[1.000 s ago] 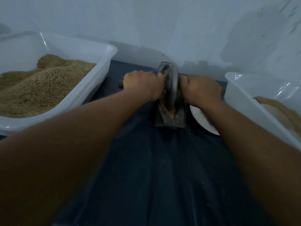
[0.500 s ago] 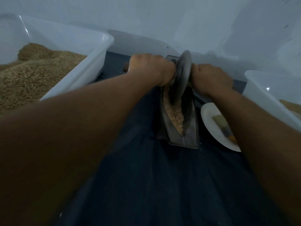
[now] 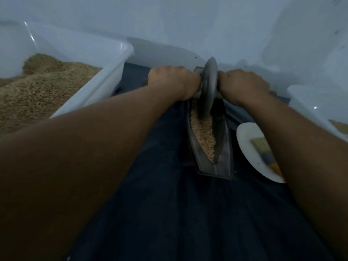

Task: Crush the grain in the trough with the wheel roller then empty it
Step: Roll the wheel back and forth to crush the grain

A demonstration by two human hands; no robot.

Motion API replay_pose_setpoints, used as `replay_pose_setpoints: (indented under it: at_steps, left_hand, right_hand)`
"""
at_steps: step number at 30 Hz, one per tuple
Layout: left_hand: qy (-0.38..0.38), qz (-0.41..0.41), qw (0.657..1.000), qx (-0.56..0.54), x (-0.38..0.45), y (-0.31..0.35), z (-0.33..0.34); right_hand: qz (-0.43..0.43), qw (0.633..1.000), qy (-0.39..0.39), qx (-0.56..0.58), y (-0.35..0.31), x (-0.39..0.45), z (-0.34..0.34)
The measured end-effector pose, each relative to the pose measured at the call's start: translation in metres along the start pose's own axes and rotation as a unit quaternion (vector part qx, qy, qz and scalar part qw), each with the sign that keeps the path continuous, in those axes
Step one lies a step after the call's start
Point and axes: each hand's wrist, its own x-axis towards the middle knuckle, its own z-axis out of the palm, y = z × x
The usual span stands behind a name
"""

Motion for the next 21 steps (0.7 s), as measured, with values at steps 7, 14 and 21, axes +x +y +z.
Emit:
replay_pose_setpoints:
  at_steps: [7, 14, 21]
  left_hand:
    - [0.080, 0.034, 0.996, 0.000, -0.039, 0.004, 0.000]
    - [0.062, 0.001, 0.998, -0.004, -0.075, 0.006, -0.009]
    - [0.056, -0.018, 0.998, 0.011, -0.098, 0.006, -0.017]
  right_hand:
    - [0.004, 0.996, 0.071, 0.045, 0.000, -0.044, 0.003]
    - [-0.014, 0.991, 0.127, 0.037, 0.000, -0.083, 0.001]
    - [-0.024, 0.990, 0.136, 0.022, -0.004, -0.109, -0.009]
